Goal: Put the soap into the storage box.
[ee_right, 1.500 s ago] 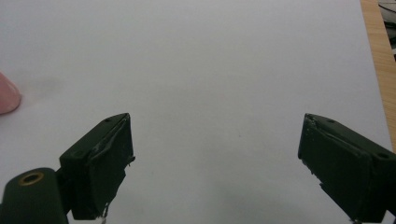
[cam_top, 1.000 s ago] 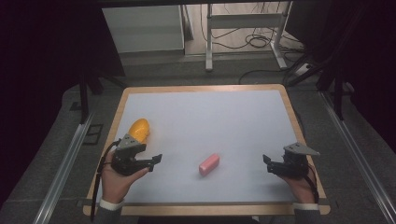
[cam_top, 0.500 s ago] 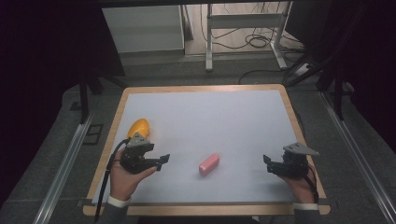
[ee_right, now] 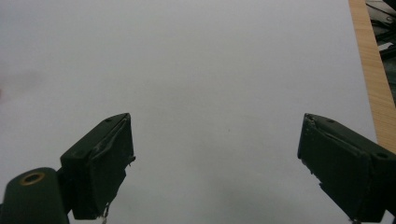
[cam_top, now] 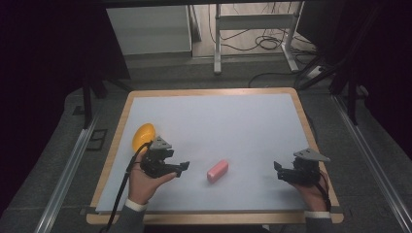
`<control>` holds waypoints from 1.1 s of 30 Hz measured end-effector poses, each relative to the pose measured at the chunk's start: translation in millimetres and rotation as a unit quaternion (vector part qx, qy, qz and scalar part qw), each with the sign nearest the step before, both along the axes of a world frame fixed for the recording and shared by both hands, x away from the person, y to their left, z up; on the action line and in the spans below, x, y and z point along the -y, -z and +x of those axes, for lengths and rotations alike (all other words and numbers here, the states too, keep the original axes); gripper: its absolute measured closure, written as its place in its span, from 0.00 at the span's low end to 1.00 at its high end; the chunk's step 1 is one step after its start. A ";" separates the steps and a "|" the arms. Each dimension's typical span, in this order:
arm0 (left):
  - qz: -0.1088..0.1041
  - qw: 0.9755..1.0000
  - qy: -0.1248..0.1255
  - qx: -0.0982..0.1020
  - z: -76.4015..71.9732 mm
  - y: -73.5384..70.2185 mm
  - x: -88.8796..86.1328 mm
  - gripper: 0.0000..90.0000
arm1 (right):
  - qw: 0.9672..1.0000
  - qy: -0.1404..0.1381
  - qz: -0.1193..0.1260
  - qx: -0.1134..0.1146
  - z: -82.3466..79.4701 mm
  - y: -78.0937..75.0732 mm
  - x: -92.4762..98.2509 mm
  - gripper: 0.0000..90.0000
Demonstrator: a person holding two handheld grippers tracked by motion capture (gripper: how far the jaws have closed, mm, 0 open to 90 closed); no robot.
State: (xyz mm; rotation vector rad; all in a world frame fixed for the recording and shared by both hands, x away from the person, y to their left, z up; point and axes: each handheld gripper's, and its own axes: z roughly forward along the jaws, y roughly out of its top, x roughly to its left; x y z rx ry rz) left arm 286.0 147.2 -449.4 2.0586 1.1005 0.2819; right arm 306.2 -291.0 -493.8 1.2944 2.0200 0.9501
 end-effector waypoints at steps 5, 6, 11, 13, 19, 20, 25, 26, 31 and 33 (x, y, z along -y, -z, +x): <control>0.003 1.000 0.009 -0.002 3.4 -0.2 8.2 0.29 | 1.000 0.000 -0.001 0.000 -0.1 0.2 0.2 0.11; 0.002 1.000 0.010 -0.002 4.0 0.5 9.6 0.29 | 1.000 0.000 -0.002 0.000 -0.1 0.3 0.1 0.11; 0.004 1.000 0.016 -0.007 6.4 3.3 15.4 0.28 | 1.000 0.000 -0.002 -0.001 0.1 0.8 0.3 0.11; 0.005 1.000 0.019 -0.008 6.7 3.7 17.5 0.28 | 1.000 0.001 -0.001 -0.001 0.1 0.8 0.5 0.11; 0.006 1.000 0.026 -0.010 7.0 4.4 22.9 0.28 | 1.000 0.001 -0.003 -0.002 0.2 1.0 -0.1 0.11; 0.007 1.000 0.028 -0.011 7.4 5.0 24.2 0.28 | 1.000 0.001 -0.002 -0.001 0.2 0.9 -0.1 0.11; 0.010 0.999 0.033 -0.014 8.8 6.2 29.7 0.29 | 1.000 0.003 -0.003 -0.003 0.5 1.4 0.4 0.11; 0.012 0.999 0.034 -0.014 7.9 6.3 31.5 0.29 | 1.000 0.003 -0.003 -0.003 0.5 1.4 0.4 0.11; 0.017 0.999 0.047 -0.016 6.2 9.0 41.7 0.29 | 1.000 0.005 -0.001 -0.003 0.5 1.2 1.7 0.12; 0.017 0.999 0.049 -0.017 6.9 9.1 44.6 0.29 | 1.000 0.005 -0.002 -0.004 0.5 1.3 1.7 0.12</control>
